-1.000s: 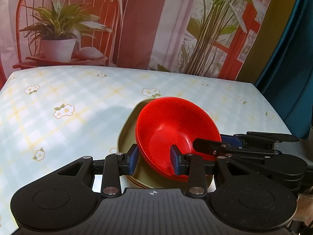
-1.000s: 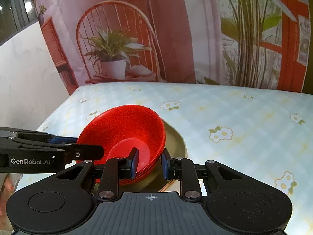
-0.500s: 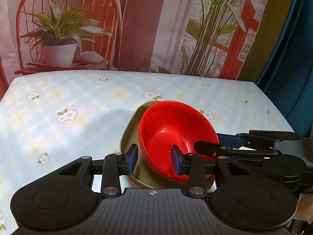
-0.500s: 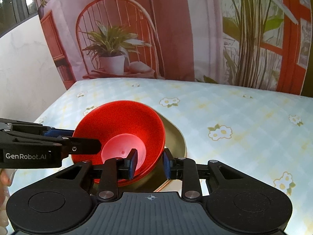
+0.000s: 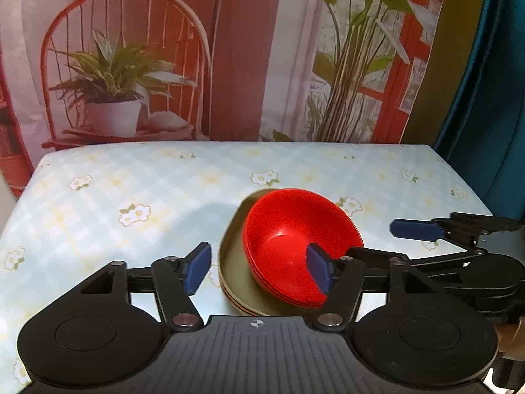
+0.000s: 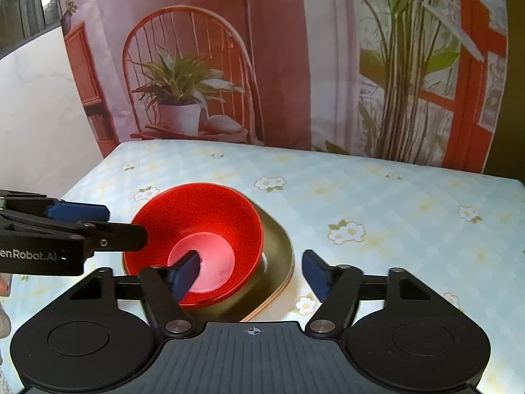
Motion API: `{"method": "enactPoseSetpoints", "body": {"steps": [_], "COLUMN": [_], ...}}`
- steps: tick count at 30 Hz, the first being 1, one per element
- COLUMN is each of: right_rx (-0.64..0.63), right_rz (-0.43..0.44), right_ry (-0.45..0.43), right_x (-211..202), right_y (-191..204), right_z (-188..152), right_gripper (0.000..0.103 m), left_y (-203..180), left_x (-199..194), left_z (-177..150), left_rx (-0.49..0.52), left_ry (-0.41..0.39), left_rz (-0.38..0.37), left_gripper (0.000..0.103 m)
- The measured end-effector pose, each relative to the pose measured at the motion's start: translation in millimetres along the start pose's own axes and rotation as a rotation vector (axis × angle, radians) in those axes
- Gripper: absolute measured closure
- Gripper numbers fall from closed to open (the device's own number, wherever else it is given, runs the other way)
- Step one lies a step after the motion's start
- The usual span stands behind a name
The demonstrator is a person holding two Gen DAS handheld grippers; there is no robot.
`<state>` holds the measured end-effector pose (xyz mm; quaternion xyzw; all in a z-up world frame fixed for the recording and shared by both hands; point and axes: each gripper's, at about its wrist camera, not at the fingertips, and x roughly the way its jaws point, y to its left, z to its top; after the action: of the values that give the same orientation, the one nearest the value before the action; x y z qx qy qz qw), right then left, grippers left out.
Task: Organize plates and bowls
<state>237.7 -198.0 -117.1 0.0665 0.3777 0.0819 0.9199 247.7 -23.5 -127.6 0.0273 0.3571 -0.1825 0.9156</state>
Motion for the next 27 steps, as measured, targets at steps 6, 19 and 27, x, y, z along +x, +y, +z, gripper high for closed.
{"method": "enactPoseSetpoints", "body": {"steps": [6, 19, 27], "right_rx": [0.006, 0.028, 0.024], "right_rz": [-0.013, -0.025, -0.052], "right_ry": [-0.027, -0.124, -0.199], "right_x": [-18.6, -81.4, -139.5], "right_y": [0.7, 4.5, 18.1], "right_z": [1.1, 12.2, 24.0], "right_gripper": [0.017, 0.000, 0.000], "left_y": [0.1, -14.7, -44.8], "left_x": [-20.9, -88.1, -146.4], "left_z": [0.8, 7.5, 12.2], "left_rx": [0.004, 0.044, 0.103], "left_ry": [-0.038, -0.150, -0.259], "left_rz": [0.029, 0.121, 0.230], "left_gripper": [0.013, 0.000, 0.000]}}
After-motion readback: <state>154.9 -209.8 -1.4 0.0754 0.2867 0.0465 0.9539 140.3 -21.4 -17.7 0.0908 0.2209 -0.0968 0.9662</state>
